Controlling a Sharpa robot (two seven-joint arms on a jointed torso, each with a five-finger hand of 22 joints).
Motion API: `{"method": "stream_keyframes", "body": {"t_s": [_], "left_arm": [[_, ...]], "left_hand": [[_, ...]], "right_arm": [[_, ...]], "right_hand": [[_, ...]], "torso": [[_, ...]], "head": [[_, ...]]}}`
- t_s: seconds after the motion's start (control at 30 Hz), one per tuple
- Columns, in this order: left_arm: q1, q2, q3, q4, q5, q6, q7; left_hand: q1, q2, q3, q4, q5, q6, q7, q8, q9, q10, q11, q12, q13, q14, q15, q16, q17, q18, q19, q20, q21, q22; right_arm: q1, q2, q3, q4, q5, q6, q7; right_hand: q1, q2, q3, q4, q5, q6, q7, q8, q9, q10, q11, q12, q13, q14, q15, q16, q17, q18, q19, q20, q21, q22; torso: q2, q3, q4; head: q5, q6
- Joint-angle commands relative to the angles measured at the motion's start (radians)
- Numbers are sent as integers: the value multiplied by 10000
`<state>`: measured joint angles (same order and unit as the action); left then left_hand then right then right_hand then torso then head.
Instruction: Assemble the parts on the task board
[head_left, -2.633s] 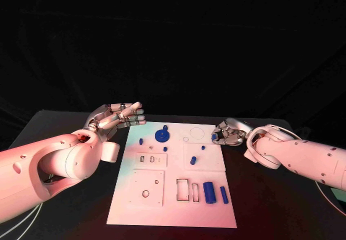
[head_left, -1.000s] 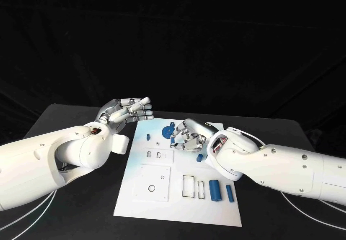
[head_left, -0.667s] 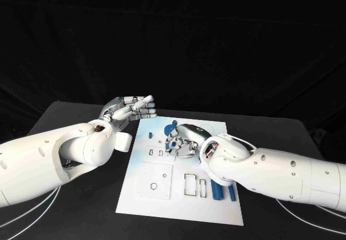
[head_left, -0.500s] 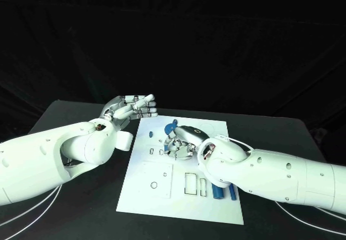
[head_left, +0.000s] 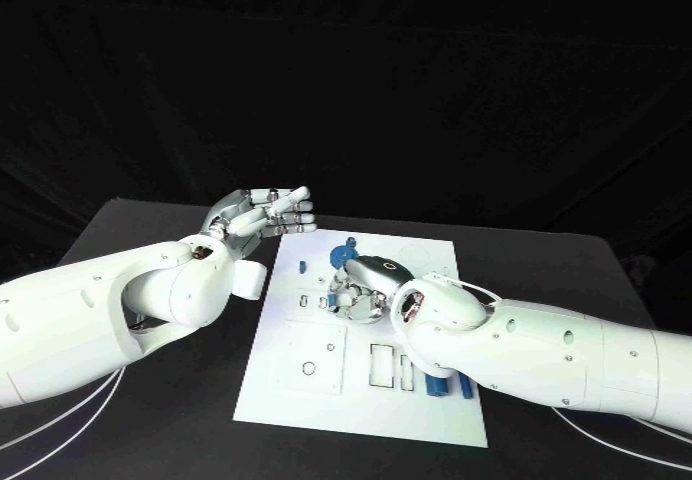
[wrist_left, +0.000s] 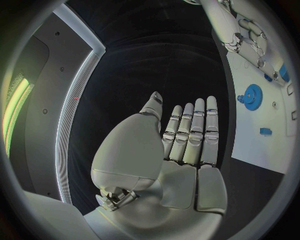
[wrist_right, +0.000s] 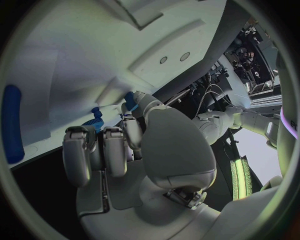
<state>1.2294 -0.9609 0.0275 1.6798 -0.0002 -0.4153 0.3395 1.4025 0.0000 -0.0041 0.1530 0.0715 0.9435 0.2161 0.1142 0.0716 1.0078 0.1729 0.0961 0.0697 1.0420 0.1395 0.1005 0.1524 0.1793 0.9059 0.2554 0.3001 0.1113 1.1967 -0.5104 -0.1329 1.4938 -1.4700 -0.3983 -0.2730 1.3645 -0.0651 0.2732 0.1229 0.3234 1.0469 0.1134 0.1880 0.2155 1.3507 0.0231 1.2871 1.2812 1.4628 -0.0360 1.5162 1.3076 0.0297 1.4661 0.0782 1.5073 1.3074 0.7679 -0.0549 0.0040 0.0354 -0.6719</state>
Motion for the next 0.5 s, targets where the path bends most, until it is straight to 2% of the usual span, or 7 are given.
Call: {"method": "stream_keyframes", "body": {"t_s": [0.03, 0.5], "left_arm": [[8, 18, 6, 11, 21, 198, 40], [8, 14, 6, -2, 21, 216, 17]], "left_hand": [[5, 95, 14, -70, -27, 45, 48, -50, -8, 17, 37, -49, 0, -13, 9, -33, 11, 50, -69, -5, -37, -14], [5, 95, 14, -70, -27, 45, 48, -50, -8, 17, 37, -49, 0, -13, 9, -33, 11, 50, -69, -5, -37, -14]], "right_arm": [[-21, 27, -5, -34, -398, 456, -251], [-34, 48, -9, -92, -614, 597, -444]], "right_hand": [[-109, -18, 3, -12, 16, 20, -37, 28, 239, 25, 59, -17, 5, 860, -26, 31, 1669, -101, 538, -66, 0, 2075], [-255, -189, -60, -18, -4, -81, 8, -16, 232, -40, 94, -83, -48, 850, 1, 5, 1626, -85, 496, -46, -57, 2032]], "torso": [[2, -2, 5], [-2, -3, 7]], "head": [[-15, 4], [-30, 18]]}}
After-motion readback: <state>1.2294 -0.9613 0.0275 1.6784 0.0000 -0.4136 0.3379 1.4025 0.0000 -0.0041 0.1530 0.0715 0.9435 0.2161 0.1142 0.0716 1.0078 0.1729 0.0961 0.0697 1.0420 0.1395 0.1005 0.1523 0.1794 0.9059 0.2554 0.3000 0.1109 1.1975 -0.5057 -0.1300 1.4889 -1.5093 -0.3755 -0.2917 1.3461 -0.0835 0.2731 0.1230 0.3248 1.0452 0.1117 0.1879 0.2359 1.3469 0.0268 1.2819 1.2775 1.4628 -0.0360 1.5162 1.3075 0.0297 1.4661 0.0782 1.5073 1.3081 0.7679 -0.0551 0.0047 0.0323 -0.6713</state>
